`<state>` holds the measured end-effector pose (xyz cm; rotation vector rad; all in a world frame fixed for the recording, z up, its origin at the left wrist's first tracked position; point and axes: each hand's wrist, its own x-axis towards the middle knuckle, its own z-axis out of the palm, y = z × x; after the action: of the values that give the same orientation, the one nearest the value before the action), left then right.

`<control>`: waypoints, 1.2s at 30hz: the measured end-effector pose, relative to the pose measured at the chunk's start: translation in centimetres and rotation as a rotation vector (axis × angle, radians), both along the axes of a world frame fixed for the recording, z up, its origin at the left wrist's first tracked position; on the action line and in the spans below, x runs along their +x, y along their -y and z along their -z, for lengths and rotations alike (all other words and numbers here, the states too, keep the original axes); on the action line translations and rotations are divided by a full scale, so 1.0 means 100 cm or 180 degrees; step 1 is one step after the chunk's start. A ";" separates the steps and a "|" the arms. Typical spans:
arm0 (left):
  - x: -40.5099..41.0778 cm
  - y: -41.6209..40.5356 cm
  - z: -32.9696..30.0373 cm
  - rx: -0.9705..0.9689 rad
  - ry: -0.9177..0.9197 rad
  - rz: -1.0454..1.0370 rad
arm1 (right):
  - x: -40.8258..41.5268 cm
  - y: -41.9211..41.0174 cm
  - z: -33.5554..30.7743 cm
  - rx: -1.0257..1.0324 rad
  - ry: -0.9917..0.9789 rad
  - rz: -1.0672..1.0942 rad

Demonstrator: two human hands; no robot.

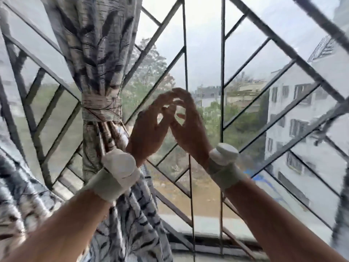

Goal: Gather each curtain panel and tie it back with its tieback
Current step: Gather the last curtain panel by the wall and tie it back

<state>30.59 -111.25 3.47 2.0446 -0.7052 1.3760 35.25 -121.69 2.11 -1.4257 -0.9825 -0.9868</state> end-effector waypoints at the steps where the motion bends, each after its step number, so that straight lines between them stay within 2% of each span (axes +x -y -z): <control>1: 0.001 0.021 0.001 -0.0049 -0.0027 0.0342 | -0.009 0.020 -0.001 0.0038 -0.0038 0.0188; 2: 0.001 0.037 0.002 -0.0078 -0.0098 0.0492 | -0.016 0.039 -0.003 0.0072 0.0001 0.0451; 3: 0.000 0.037 0.002 -0.0174 -0.0072 0.0537 | -0.019 0.040 -0.006 0.0103 -0.0004 0.0328; 6: 0.000 0.088 0.009 -0.0351 -0.0191 0.1289 | -0.039 0.095 0.002 -0.0038 -0.0006 0.0871; 7: 0.000 0.087 0.010 -0.0359 -0.0157 0.1348 | -0.040 0.094 0.003 -0.0031 -0.0035 0.0827; 12: -0.009 0.189 0.028 -0.0598 -0.0460 0.2228 | -0.073 0.192 0.014 -0.0273 -0.0120 0.1667; 15: -0.025 0.239 0.021 -0.0688 -0.0529 0.2571 | -0.093 0.237 0.008 -0.0222 0.0122 0.2119; 21: -0.048 0.323 0.005 -0.0549 -0.0378 0.2591 | -0.144 0.314 -0.008 -0.0458 0.0966 0.3313; 24: -0.054 0.366 0.002 -0.0386 -0.0366 0.2123 | -0.162 0.358 -0.010 -0.0262 0.0841 0.3903; 26: -0.053 0.393 -0.001 -0.0282 -0.0491 0.1823 | -0.161 0.395 -0.007 -0.0017 0.0555 0.3827; 29: -0.054 0.422 0.000 -0.0455 -0.0890 0.1861 | -0.143 0.436 0.002 0.0059 -0.0161 0.2508; 30: -0.057 0.430 -0.001 -0.0567 -0.1046 0.1966 | -0.139 0.441 0.005 -0.0036 -0.0353 0.2293; 33: -0.065 0.443 -0.009 -0.0710 -0.1571 0.2044 | -0.126 0.437 0.016 -0.0505 -0.0324 0.2180; 36: -0.055 0.451 -0.023 -0.0993 -0.1563 0.1158 | -0.123 0.437 0.018 -0.0923 -0.0336 0.1880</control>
<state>25.09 -156.32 5.75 1.7899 -0.5643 0.6890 22.97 -165.41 0.34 -2.0580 -0.6493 -1.2047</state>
